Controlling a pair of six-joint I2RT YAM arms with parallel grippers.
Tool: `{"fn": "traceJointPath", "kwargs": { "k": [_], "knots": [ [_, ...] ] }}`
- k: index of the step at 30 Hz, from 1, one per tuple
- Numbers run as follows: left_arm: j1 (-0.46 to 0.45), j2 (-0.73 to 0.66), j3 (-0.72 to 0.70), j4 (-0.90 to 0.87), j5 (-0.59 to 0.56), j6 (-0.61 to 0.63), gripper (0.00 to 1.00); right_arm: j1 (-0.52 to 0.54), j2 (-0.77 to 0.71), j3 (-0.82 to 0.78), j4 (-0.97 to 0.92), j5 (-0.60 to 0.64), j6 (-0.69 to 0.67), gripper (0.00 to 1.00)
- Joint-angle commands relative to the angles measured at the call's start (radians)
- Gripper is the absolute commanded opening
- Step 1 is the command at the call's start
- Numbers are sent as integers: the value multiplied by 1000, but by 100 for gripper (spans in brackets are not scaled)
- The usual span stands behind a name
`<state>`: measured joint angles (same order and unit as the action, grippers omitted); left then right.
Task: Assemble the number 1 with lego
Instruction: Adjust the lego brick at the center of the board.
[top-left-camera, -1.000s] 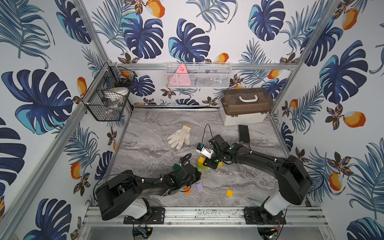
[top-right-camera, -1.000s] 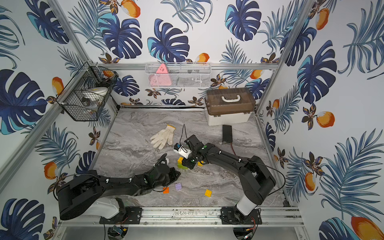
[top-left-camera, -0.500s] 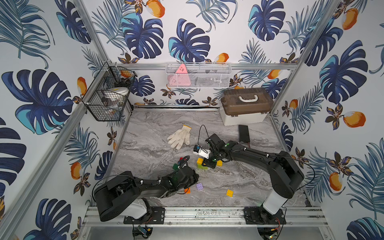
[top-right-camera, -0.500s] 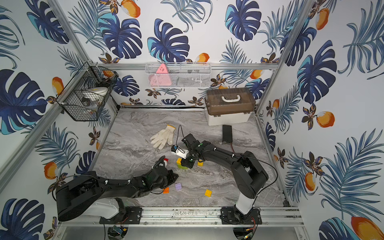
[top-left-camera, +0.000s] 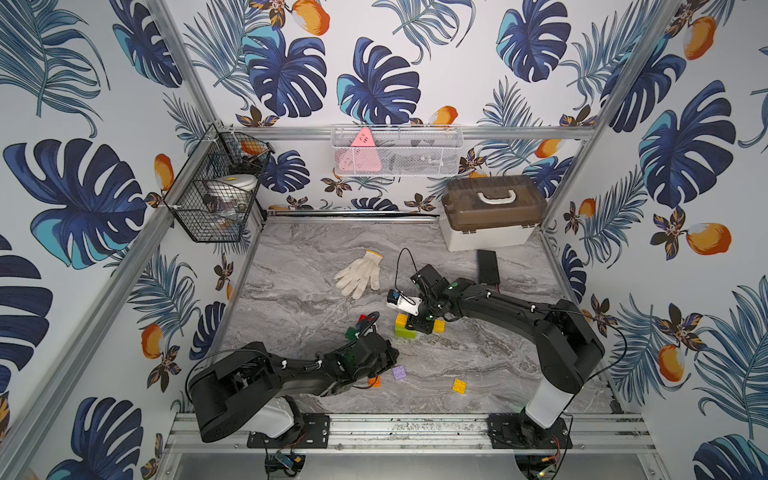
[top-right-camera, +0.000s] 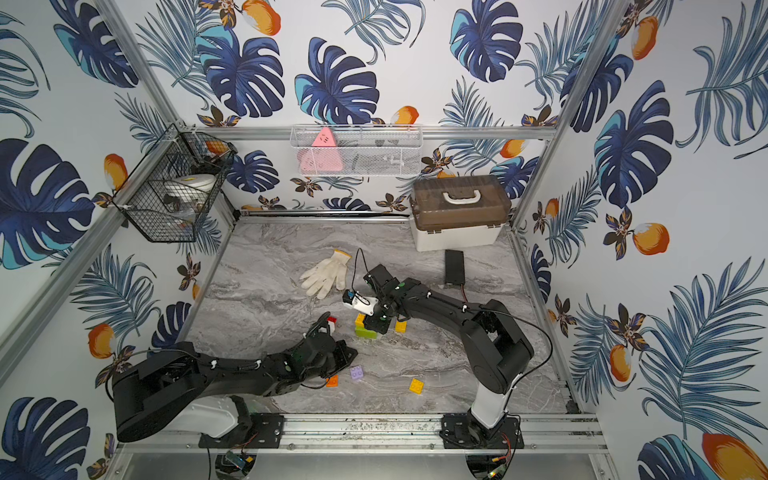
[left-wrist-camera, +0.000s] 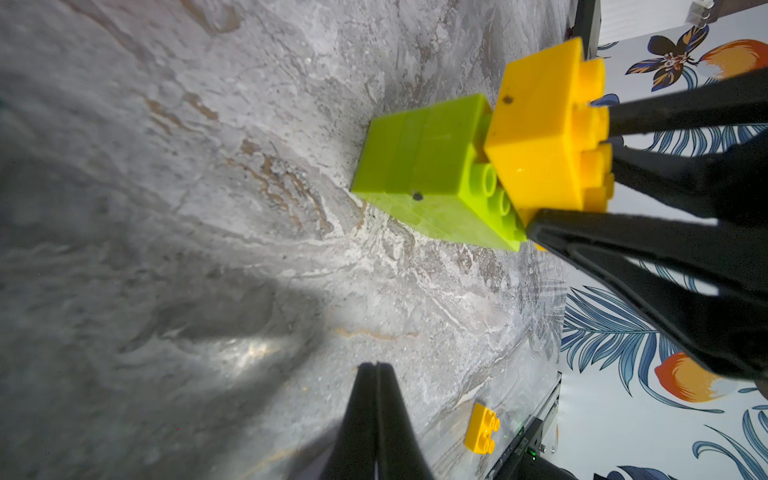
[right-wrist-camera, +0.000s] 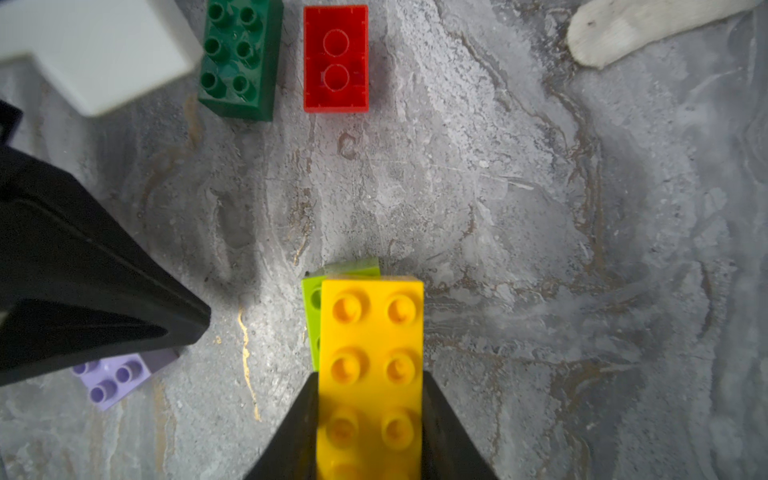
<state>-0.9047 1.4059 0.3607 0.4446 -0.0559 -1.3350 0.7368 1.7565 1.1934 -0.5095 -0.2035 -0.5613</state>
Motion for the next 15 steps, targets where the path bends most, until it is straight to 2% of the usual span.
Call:
{"fn": "traceJointPath", "kwargs": {
  "k": [1,15],
  "knots": [
    [0,5,9,13,-3,6,0,0,5,6,-22,-17,-13,37],
    [-1,49,-9,78,13,-17,0,-1,-20,-28,-30,-69,-21,38]
  ]
}}
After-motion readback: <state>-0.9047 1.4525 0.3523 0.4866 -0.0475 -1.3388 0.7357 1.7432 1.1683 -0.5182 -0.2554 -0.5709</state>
